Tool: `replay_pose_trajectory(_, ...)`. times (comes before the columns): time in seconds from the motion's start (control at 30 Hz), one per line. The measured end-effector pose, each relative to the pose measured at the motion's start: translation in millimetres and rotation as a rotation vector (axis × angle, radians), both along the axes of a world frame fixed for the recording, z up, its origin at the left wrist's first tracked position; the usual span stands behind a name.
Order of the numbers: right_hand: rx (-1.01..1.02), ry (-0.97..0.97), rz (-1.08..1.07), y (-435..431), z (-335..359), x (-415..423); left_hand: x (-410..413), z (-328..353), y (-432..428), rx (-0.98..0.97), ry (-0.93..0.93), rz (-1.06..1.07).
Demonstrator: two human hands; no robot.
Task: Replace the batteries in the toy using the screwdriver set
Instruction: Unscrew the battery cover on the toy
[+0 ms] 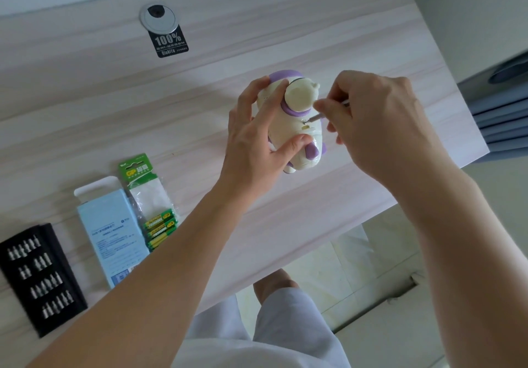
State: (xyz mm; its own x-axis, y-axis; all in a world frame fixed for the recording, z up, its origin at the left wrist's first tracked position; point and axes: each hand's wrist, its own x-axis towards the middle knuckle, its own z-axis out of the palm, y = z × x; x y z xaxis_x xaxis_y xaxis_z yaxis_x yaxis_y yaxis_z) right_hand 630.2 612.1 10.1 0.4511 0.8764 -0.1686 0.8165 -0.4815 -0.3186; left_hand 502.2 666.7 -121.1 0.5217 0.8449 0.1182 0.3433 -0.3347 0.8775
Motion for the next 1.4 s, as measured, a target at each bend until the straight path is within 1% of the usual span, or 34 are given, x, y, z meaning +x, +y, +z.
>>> replay_pose_trajectory(0.17, -0.015, 0.013, 0.072, -0.5, 3.1, -2.9, 0.1, 2.0, 1.3, 0.0, -0.001, -0.002)
replay_pose_trajectory(0.37, -0.009, -0.046, -0.013, -1.7, -0.4, 1.5, -0.4, 1.8, 0.4, 0.006, -0.002, 0.001)
replay_pose_trajectory(0.5, 0.02, 0.017, 0.036, -1.1, -1.6, 2.5, 0.0, 2.3, 0.5, 0.009, 0.0, 0.001)
replay_pose_trajectory(0.63, 0.016, 0.012, 0.094, -0.8, -1.5, 1.9, -0.2, 2.0, 0.5, -0.003, -0.009, -0.002)
replay_pose_trajectory(0.73, 0.023, -0.052, 0.049, -0.8, -2.5, 0.7, -0.2, 1.5, 0.3, -0.003, -0.02, -0.004)
replay_pose_trajectory(0.8, 0.02, -0.062, 0.018, -0.3, -2.4, 0.3, 0.1, 1.4, 0.6, 0.001, -0.028, -0.003)
replay_pose_trajectory(1.07, -0.005, -0.036, 0.113, -2.3, 1.8, -5.7, 0.4, -2.4, 1.5, -0.023, -0.049, -0.01)
replay_pose_trajectory(1.23, -0.009, -0.12, 0.016, -0.7, 0.4, -4.1, -0.4, -1.7, 1.9, 0.017, -0.021, 0.002)
replay_pose_trajectory(1.4, 0.029, -0.079, 0.139, -3.9, -0.5, -3.7, 0.6, -1.3, 0.9, -0.002, -0.032, 0.002)
